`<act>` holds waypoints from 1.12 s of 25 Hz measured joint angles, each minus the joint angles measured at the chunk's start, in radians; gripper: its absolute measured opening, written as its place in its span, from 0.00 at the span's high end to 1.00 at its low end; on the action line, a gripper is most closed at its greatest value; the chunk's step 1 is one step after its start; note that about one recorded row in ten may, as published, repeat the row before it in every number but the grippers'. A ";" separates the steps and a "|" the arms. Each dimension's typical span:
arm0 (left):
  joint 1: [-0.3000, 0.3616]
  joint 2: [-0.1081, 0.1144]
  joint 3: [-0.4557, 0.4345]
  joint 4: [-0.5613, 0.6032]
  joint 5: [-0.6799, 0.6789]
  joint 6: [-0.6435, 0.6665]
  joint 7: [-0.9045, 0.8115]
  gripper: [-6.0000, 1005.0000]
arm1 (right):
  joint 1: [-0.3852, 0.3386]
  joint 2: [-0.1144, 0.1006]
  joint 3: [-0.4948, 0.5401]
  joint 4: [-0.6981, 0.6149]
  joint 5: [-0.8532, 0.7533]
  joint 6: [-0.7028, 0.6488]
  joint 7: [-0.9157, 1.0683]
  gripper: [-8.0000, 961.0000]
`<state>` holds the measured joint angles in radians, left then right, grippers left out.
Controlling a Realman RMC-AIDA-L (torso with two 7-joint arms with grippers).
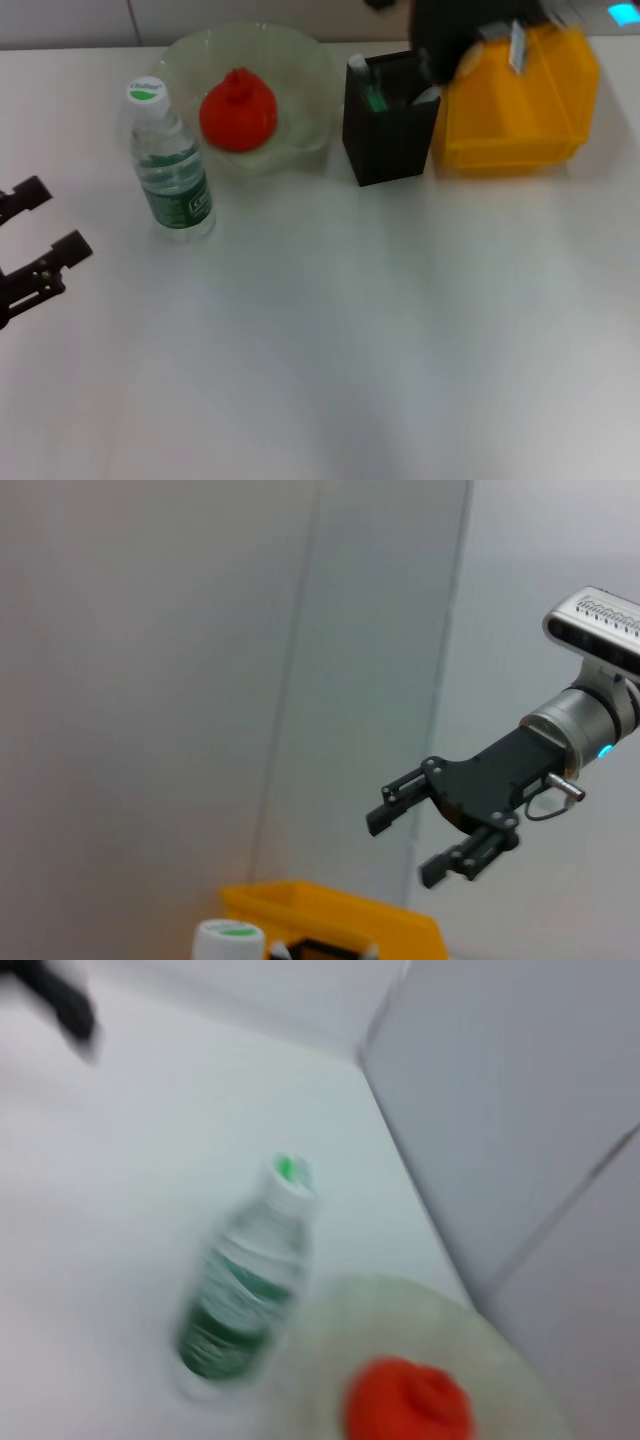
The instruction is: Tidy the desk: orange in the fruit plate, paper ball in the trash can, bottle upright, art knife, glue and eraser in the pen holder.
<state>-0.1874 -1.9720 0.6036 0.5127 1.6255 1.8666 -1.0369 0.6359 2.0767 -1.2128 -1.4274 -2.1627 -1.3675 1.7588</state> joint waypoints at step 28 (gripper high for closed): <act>-0.196 0.046 0.122 0.139 0.381 0.120 -0.050 0.19 | -0.457 0.004 0.093 0.445 0.428 -0.247 -0.524 0.19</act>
<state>-0.3836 -1.9260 0.7256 0.6517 2.0064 1.9866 -1.0870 0.1788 2.0804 -1.1203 -0.9826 -1.7349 -1.6147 1.2348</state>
